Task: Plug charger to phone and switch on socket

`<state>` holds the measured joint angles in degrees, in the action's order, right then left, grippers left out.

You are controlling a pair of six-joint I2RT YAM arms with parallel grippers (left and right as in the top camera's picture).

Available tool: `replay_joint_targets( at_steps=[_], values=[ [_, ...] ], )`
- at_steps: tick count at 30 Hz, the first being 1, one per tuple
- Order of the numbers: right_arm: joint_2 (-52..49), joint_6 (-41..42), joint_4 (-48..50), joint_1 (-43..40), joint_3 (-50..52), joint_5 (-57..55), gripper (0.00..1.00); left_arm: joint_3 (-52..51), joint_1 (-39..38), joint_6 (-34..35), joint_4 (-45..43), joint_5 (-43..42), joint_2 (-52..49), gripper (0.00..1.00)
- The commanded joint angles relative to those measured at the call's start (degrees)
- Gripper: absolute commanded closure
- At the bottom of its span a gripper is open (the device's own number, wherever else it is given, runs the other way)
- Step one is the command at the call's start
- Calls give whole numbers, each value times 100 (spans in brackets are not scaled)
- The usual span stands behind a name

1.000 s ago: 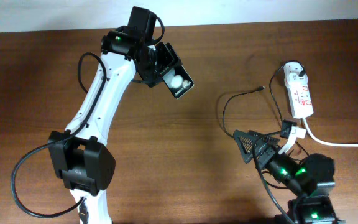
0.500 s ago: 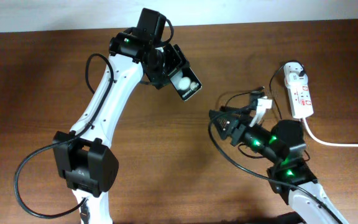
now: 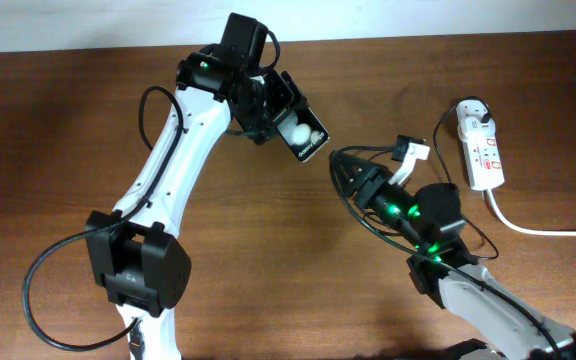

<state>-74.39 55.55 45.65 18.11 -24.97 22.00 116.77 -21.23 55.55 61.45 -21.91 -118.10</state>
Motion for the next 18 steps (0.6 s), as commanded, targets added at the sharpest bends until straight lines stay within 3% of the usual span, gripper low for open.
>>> replay_joint_targets(
  at_steps=[1,10,14,18],
  values=[
    [-380,48,472,308,-50,-638,48,37,-120,61,-39,-127,2,37],
    [-625,46,713,566,-243,-1519,50,37,-656,61,-142,-120,2,37],
    [-625,46,686,566,-247,-1517,56,37,-855,57,-140,-122,2,37],
    [-625,48,664,566,-247,-1493,68,37,-876,57,-140,-122,2,37]
  ],
)
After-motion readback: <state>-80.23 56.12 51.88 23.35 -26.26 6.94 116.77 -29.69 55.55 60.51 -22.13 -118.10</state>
